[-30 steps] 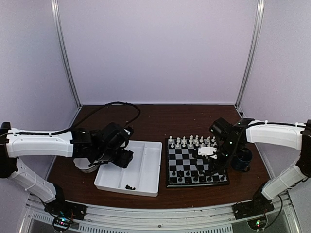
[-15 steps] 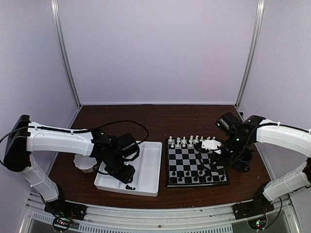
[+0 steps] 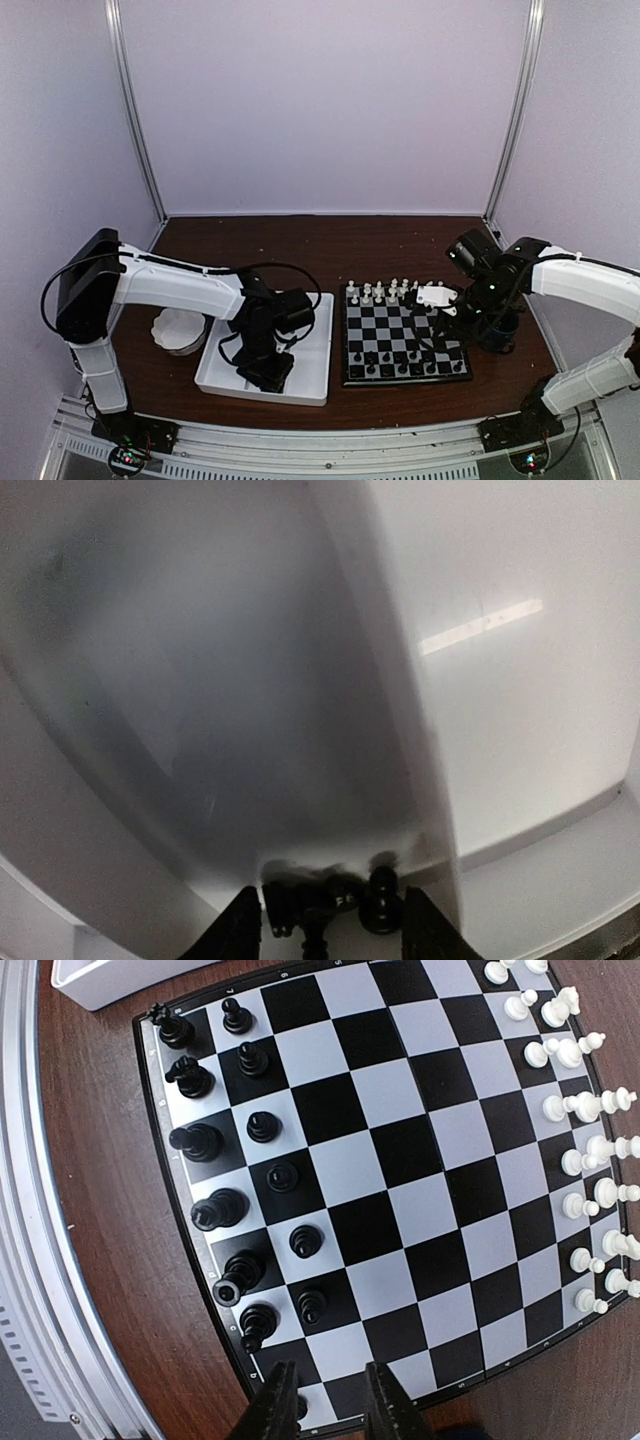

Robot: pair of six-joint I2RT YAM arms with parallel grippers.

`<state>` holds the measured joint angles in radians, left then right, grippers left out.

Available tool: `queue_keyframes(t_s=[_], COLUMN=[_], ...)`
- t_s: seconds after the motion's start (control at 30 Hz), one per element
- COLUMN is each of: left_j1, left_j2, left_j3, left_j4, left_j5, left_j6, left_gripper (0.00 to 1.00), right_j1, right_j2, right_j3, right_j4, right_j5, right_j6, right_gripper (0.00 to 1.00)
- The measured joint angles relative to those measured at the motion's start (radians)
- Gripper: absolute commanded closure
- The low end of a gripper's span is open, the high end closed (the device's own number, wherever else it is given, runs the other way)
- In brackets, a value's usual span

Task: Set up the chess pieces on the board
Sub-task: Pick up the chess pile from the storage box.

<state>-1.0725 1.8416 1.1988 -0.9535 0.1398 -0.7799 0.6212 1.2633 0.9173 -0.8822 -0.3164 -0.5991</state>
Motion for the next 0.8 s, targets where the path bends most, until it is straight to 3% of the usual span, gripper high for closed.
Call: queue_keyframes(t_s=[0.13, 0.3, 0.8], left_j1=[-0.002, -0.003, 0.071], left_j2=[0.04, 0.047, -0.01], left_j3=[0.016, 0.031, 0.041], left_j4=[-0.029, -0.05, -0.013], left_j5=[0.024, 0.029, -0.163], left_j6=[-0.013, -0.015, 0.014], left_gripper=[0.69, 0.8, 0.86], right_j1=[0.0, 0.0, 0.0], right_j2=[-0.011, -0.011, -0.011], right_j3=[0.0, 0.0, 0.0], right_j4=[0.0, 0.001, 0.003], right_j5=[0.0, 0.0, 0.0], right_j6=[0.0, 0.0, 0.0], right_gripper=[0.75, 0.75, 0.75])
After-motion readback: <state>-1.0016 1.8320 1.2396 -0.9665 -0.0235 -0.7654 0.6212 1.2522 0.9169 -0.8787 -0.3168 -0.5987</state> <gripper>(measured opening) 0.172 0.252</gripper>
